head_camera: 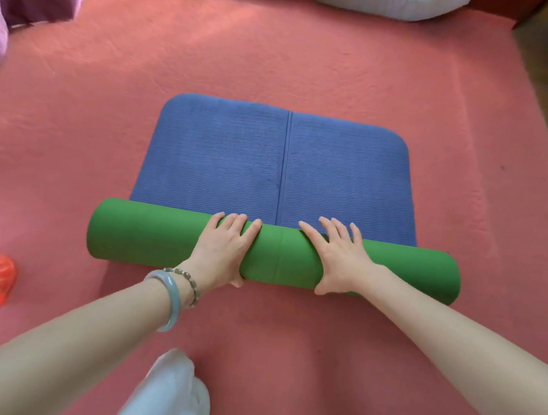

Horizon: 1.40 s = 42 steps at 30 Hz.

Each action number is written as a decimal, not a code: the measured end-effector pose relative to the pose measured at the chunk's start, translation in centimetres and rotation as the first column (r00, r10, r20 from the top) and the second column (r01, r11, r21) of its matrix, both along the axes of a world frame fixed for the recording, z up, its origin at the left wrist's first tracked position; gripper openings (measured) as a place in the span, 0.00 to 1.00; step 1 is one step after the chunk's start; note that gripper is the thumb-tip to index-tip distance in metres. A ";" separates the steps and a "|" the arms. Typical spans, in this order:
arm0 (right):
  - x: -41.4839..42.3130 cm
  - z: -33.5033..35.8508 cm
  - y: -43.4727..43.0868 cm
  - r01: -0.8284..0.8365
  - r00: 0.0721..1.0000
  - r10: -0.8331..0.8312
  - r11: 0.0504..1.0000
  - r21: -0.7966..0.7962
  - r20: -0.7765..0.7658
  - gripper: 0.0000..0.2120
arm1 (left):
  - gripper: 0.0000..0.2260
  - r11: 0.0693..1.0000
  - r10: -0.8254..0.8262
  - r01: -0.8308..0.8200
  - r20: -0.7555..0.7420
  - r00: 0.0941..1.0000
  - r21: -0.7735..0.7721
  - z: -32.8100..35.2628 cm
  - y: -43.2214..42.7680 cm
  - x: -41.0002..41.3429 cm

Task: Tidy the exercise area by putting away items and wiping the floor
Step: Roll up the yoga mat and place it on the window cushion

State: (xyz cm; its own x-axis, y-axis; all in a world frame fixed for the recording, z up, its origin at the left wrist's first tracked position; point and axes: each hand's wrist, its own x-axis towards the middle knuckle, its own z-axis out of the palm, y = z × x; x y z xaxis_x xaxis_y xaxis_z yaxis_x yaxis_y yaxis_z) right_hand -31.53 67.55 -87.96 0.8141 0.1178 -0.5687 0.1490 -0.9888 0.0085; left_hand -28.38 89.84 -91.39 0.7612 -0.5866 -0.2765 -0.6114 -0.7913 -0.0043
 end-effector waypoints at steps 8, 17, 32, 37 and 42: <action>-1.1 -1.9 -0.4 0.022 0.972 -0.024 1.000 0.011 0.233 0.60 | 0.42 1.000 -0.013 0.007 -0.230 0.973 -0.023 1.3 -1.1 5.8; 3.7 -1.1 -1.7 -0.053 0.995 0.053 0.999 0.001 0.080 0.56 | 0.56 0.989 -0.147 0.140 -0.170 0.974 -0.054 1.1 0.0 7.4; 9.2 -0.3 -2.4 -0.019 0.974 0.028 0.999 0.042 -0.223 0.57 | 0.52 0.985 -0.153 0.142 -0.129 0.980 -0.094 0.4 0.0 9.2; 13.0 -0.3 -2.3 0.104 0.890 -0.094 0.995 -0.001 -0.447 0.57 | 0.63 0.984 -0.170 0.167 -0.050 0.984 -0.061 -0.2 0.0 7.6; 14.5 -0.3 -2.4 0.136 0.861 -0.123 0.991 -0.009 -0.494 0.59 | 0.54 0.985 -0.113 0.113 0.012 0.994 -0.132 -1.1 -0.8 7.2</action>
